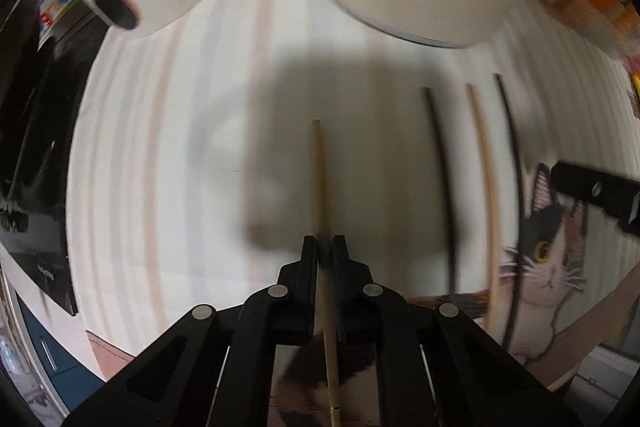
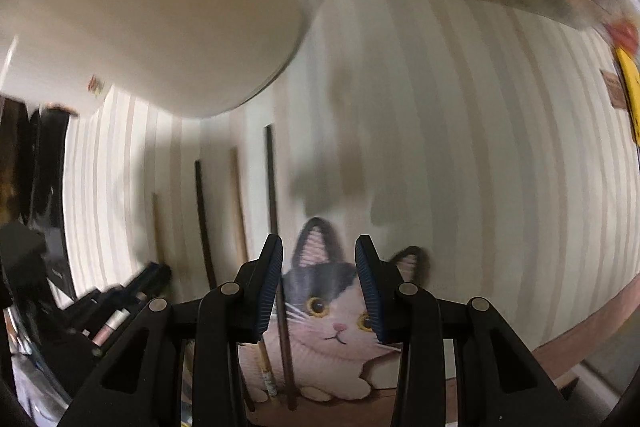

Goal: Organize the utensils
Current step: 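Grasp a wooden chopstick with the left tool while the right tool grasps a dark chopstick, then lift both chopsticks up out of the cat-printed holder with both tools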

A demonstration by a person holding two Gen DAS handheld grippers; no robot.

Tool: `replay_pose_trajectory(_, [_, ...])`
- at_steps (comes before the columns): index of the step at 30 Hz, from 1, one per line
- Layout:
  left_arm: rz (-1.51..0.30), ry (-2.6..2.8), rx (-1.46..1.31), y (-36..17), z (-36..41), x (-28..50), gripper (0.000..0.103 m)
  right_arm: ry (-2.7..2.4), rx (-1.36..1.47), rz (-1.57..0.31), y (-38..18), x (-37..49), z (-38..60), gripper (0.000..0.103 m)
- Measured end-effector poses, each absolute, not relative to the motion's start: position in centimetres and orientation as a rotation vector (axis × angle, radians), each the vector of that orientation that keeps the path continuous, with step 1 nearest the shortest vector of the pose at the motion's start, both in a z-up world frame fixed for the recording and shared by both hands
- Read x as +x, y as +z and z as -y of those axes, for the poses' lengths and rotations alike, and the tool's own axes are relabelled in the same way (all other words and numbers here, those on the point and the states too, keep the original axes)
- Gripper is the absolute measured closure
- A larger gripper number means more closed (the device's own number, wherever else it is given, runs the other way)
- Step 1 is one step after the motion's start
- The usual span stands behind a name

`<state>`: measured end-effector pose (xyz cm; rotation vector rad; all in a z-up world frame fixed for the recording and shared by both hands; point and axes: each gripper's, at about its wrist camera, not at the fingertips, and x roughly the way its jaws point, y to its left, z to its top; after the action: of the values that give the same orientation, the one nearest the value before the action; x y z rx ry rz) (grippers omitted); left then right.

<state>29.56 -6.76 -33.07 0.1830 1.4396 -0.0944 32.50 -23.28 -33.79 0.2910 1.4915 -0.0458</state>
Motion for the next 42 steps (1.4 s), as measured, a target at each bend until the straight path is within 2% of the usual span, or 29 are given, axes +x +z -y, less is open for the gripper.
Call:
replay_pose_trajectory(6, [-1.438, -0.06, 0.143, -32.9, 5.3, 29.8, 0.098, -0.022, 0.163, -1.55, -36.3, 32.7, 19.5, 0.063])
replay_pose_trajectory(7, [-1.438, -0.057, 0.137, -32.9, 5.2, 29.7, 0.098, -0.028, 0.125, -1.545, -36.3, 32.6, 19.1, 0.068])
replay_pose_trajectory(8, [-1.436, -0.055, 0.133, -32.8, 5.1, 29.6, 0.098, -0.036, 0.067, -1.544, -36.4, 32.5, 18.6, 0.081])
replay_pose_trajectory(9, [-1.436, -0.053, 0.131, -32.8, 5.1, 29.6, 0.098, -0.041, 0.03, -1.537, -36.4, 32.4, 18.3, 0.086])
replay_pose_trajectory(10, [-1.435, -0.051, 0.126, -32.8, 5.0, 29.6, 0.098, -0.045, 0.017, -1.534, -36.4, 32.2, 18.4, 0.096])
replay_pose_trajectory(18, [-1.435, -0.061, 0.102, -32.3, 2.1, 30.0, 0.098, -0.101, 0.007, -1.579, -36.7, 29.8, 22.6, 0.097])
replay_pose_trajectory(25, [-1.498, -0.118, 0.157, -32.5, 3.6, 29.6, 0.098, -0.089, 0.046, -1.614, -36.9, 28.9, 25.6, 0.097])
replay_pose_trajectory(29, [-1.517, -0.081, 0.018, -32.6, 2.3, 30.2, 0.098, -0.111, 0.062, -1.627, -37.1, 29.4, 26.0, 0.097])
replay_pose_trajectory(32, [-1.547, -0.086, -0.09, -32.6, 1.2, 31.1, 0.098, -0.091, 0.19, -1.631, -37.5, 30.6, 26.4, 0.097])
replay_pose_trajectory(36, [-1.558, -0.119, -0.033, -32.7, 1.6, 31.4, 0.094, -0.078, 0.18, -1.643, -37.7, 30.8, 26.2, 0.097])
replay_pose_trajectory(42, [-1.546, -0.108, 0.046, -32.8, 2.6, 31.4, 0.094, -0.08, 0.088, -1.68, -37.7, 31.8, 24.5, 0.097])
